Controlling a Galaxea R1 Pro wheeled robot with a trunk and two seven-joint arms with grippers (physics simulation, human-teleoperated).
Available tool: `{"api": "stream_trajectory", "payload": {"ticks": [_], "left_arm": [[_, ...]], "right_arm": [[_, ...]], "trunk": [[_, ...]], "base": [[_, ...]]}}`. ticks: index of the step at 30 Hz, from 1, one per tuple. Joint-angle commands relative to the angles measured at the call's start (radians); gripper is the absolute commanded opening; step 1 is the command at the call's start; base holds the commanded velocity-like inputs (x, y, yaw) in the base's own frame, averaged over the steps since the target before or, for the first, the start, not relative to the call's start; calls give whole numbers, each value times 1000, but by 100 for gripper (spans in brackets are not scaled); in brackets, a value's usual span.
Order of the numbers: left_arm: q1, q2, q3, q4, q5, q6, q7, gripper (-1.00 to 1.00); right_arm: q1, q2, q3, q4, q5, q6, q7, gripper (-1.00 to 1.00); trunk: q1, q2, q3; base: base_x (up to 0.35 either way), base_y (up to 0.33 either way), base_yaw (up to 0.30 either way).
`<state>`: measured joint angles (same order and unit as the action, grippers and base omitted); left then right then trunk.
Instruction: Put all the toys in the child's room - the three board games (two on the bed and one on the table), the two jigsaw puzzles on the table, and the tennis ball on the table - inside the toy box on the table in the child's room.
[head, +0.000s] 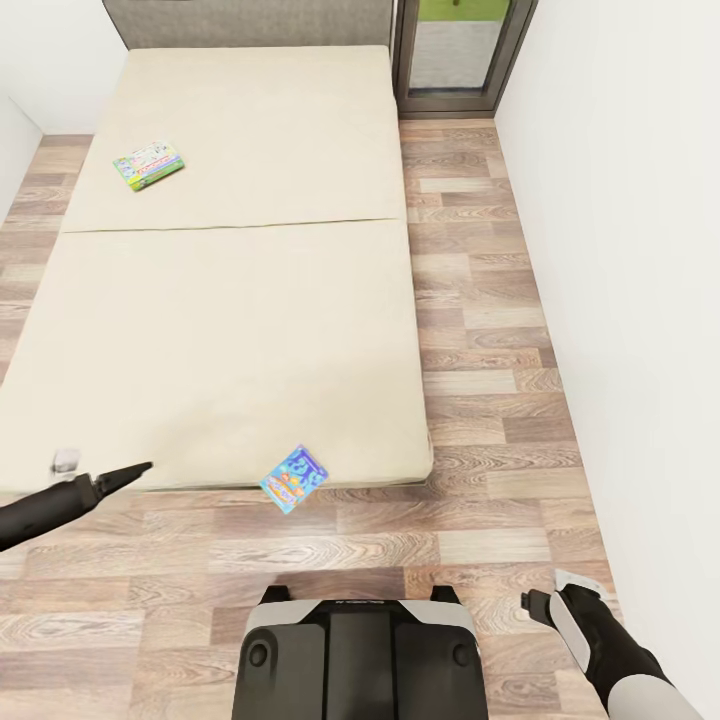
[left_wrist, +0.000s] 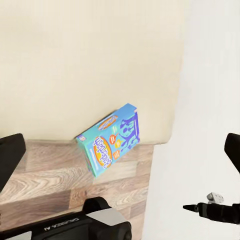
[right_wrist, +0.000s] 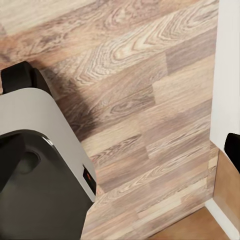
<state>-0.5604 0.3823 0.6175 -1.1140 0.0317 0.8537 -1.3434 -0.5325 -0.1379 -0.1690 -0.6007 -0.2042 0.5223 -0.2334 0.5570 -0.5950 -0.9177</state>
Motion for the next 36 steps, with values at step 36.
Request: {"api": "stream_trajectory", "payload": {"ticks": [36], "left_arm": [[4, 3, 26, 6, 5, 6, -144, 100]], "right_arm": [[1, -14, -3, -4, -14, 5, 251, 100]], "trunk": [[0, -1, -1]], "base": [[-3, 41, 0]]}}
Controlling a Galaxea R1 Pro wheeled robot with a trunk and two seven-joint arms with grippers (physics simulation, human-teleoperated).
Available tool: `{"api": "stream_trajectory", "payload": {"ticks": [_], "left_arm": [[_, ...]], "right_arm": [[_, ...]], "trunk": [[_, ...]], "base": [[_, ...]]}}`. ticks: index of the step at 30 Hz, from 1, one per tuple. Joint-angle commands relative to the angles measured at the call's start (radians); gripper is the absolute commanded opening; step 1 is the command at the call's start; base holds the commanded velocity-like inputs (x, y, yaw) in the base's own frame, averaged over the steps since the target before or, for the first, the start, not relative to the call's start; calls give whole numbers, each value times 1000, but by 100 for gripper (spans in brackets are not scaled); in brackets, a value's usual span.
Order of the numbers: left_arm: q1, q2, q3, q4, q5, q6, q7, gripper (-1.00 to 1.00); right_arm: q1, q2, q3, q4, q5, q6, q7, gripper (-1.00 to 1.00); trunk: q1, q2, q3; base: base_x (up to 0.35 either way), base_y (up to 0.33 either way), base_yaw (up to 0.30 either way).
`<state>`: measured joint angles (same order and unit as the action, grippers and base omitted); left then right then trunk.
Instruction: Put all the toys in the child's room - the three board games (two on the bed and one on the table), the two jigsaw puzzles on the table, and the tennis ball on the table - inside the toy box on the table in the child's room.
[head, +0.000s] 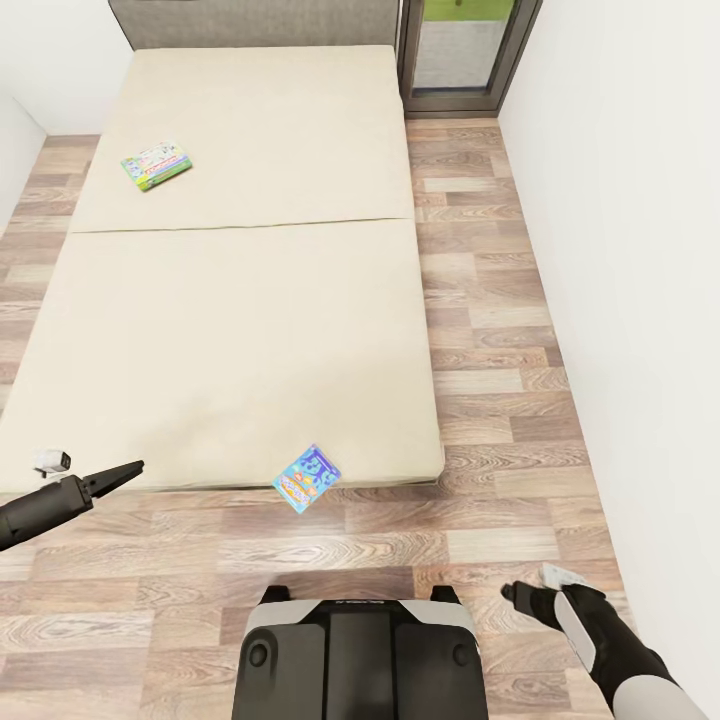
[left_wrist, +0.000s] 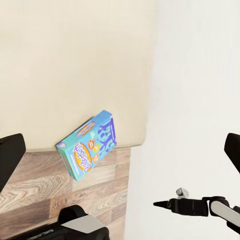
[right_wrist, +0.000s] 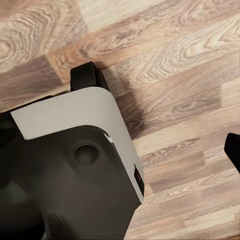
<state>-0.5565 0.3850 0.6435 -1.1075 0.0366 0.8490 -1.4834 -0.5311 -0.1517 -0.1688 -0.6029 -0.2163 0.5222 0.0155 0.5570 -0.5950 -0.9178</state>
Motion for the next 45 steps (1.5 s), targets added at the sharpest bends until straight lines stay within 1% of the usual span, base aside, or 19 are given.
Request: {"api": "stream_trajectory", "payload": {"ticks": [1, 6, 9, 12, 15, 18, 21, 32, 38, 45], "left_arm": [[0, 0, 0, 0, 0, 11, -4, 100], [0, 0, 0, 0, 0, 11, -4, 100], [0, 1, 1, 0, 0, 13, -5, 100], [0, 1, 3, 0, 0, 12, -5, 100], [0, 1, 9, 0, -1, 13, -5, 100], [0, 2, 13, 0, 0, 13, -5, 100], [0, 2, 14, 0, -1, 13, -5, 100], [0, 2, 16, 0, 0, 13, -5, 100], [0, 2, 16, 0, -1, 13, -5, 100], [0, 2, 15, 0, -1, 13, -5, 100]], "right_arm": [[0, -4, -3, -1, -3, 5, 22, 100], [2, -11, -3, 0, -3, 4, 76, 100], [2, -12, -3, 0, -3, 4, 88, 100], [2, -11, -3, 0, -2, -3, 91, 100], [3, -11, -2, 0, -2, -27, 92, 100], [4, -11, -2, 2, -3, -51, 94, 100], [5, -11, -2, 4, -2, -58, 94, 100], [5, -9, -1, 5, -1, -63, 93, 100], [5, -9, -1, 5, -1, -63, 94, 100], [5, -9, -1, 5, -1, -63, 95, 100]], "trunk": [[0, -1, -1], [0, -1, -1], [0, -1, -1], [0, -1, 0], [0, -1, 4], [0, -1, 8], [0, -1, 12], [0, -1, 30], [0, -1, 40], [0, -1, 52]], "base": [[0, 0, 0], [0, 0, 0], [0, 0, 0], [0, 0, 0], [-10, 27, 0], [-71, 155, 0], [-93, 217, 0], [-22, 218, 0], [-113, 212, 0], [-169, 67, 0]]}}
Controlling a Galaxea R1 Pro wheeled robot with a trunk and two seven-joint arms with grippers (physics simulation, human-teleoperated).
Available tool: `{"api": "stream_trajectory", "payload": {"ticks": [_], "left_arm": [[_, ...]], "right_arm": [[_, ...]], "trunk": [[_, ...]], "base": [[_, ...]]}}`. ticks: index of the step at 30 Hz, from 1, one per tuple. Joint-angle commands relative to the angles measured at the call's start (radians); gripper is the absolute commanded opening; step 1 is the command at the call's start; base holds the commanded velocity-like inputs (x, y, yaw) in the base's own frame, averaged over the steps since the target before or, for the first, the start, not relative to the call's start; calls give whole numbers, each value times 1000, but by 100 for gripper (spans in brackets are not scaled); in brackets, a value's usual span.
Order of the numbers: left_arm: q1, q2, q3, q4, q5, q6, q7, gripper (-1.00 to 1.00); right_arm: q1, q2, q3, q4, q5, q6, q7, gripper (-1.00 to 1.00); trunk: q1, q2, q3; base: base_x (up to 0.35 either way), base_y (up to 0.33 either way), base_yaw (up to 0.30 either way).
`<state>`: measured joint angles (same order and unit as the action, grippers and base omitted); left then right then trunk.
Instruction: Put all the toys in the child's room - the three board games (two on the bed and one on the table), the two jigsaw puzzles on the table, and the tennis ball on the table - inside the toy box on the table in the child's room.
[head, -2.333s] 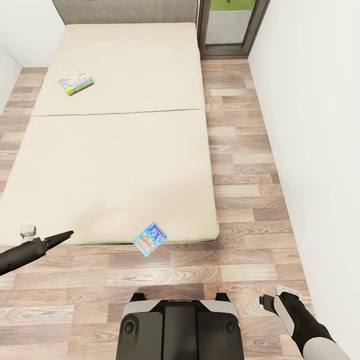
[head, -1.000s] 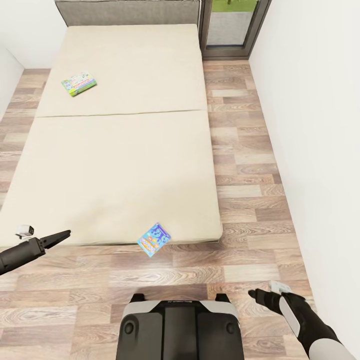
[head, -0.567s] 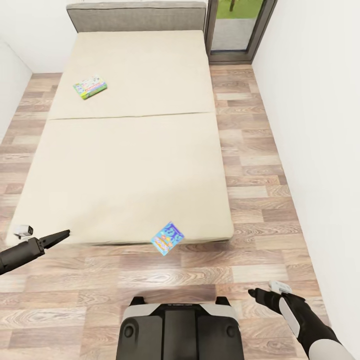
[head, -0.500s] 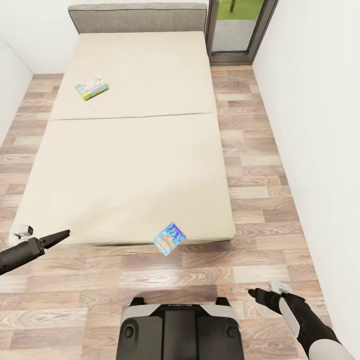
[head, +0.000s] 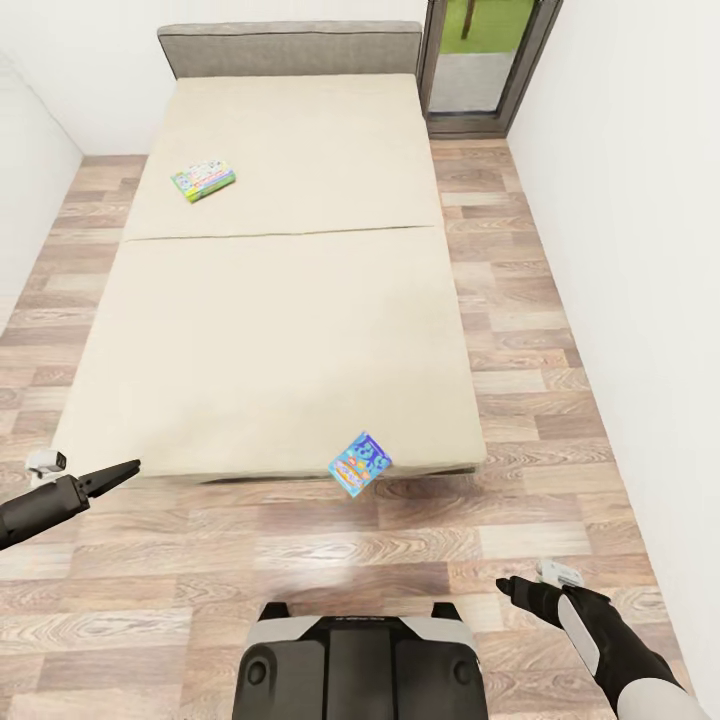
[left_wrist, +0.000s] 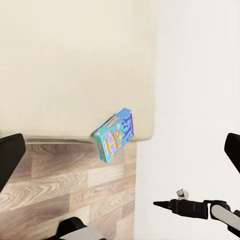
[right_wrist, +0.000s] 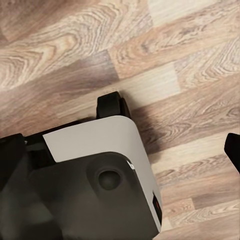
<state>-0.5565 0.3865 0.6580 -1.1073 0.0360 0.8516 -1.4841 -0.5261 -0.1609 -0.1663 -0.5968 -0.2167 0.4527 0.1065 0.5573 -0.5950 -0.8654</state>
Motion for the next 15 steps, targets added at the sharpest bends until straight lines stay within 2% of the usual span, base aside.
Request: {"api": "stream_trajectory", "payload": {"ticks": [1, 15], "left_arm": [[0, 0, 0, 0, -1, 11, -4, 100], [0, 0, 3, 1, 1, 10, -4, 100]], "right_arm": [[0, 1, -4, -1, -1, 6, 4, 100], [0, 1, -5, -1, -3, 7, 5, 100]], "trunk": [[0, -1, 1], [0, -1, 14]], "base": [[-145, 20, 0], [-33, 4, 0]]}}
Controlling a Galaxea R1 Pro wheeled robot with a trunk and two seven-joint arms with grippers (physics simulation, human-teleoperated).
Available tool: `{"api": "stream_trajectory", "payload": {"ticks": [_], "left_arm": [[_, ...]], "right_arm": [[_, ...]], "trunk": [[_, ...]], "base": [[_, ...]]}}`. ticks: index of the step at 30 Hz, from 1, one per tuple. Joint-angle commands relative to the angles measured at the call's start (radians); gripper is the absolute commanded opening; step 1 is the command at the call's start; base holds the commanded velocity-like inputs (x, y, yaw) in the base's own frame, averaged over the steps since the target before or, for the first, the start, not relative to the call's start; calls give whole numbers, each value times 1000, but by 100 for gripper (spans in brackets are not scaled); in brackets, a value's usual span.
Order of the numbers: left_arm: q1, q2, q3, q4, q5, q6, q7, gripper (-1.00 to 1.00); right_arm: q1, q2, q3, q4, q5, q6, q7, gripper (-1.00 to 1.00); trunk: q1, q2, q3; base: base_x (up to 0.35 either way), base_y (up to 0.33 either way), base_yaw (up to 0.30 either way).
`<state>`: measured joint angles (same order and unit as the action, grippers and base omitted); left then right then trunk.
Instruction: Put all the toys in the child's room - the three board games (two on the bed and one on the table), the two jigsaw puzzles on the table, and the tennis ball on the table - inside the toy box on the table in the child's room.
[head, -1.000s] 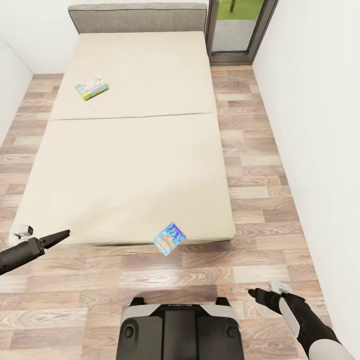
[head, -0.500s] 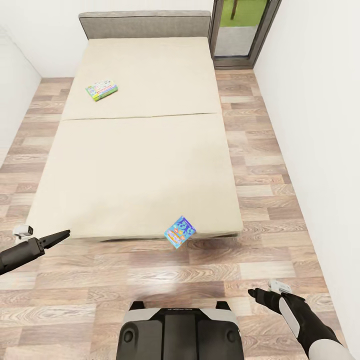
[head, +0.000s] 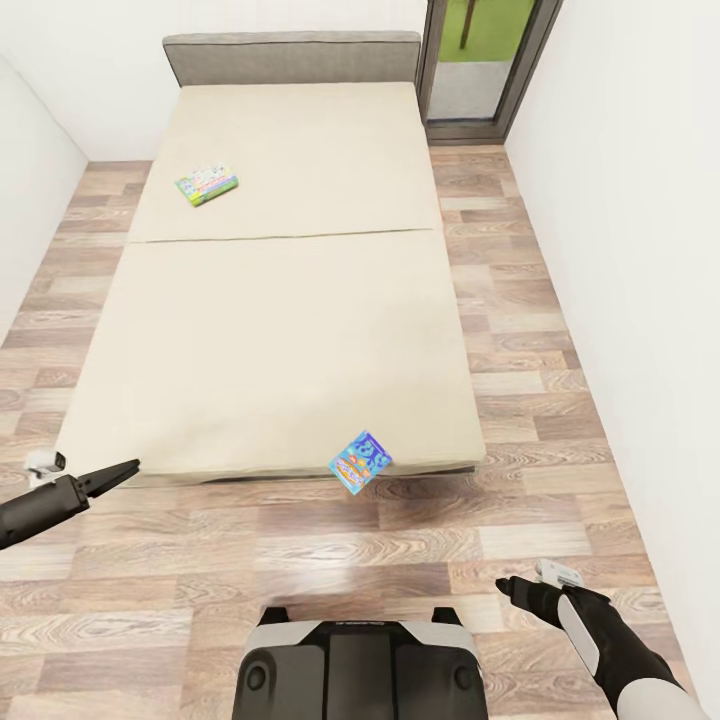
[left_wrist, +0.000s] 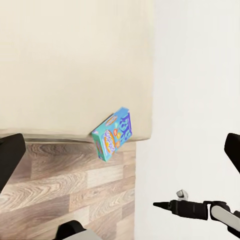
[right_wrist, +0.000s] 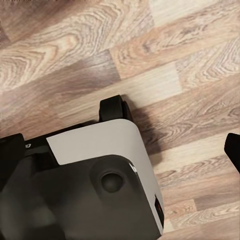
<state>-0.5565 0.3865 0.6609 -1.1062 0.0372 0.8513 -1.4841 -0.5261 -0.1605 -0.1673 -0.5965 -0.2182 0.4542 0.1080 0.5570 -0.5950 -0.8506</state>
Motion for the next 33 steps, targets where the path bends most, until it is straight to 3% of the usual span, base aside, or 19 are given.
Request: {"api": "stream_trajectory", "payload": {"ticks": [1, 9, 27, 32, 33], "left_arm": [[0, 0, 5, 0, 0, 10, -4, 100], [0, 0, 39, 0, 0, 11, -4, 100], [0, 1, 45, 0, -1, 14, -5, 100], [0, 2, 46, 0, -1, 15, -5, 100], [0, 2, 46, 0, 0, 17, -7, 100]], "right_arm": [[0, 1, -4, -2, -1, 6, 4, 100], [0, 1, -5, 0, -3, 6, 4, 100], [1, -1, -6, -4, -7, -7, 16, 100], [4, -3, -20, -1, -15, -13, 127, 100], [5, -3, -39, 0, -22, -14, 183, 100]], "trunk": [[0, -1, -1], [23, -43, -19], [92, -169, -76], [112, -204, -91], [115, -211, -94]], "base": [[-2, 0, 0], [0, 0, 0], [0, 0, 0], [0, 0, 0], [0, 0, 0]]}}
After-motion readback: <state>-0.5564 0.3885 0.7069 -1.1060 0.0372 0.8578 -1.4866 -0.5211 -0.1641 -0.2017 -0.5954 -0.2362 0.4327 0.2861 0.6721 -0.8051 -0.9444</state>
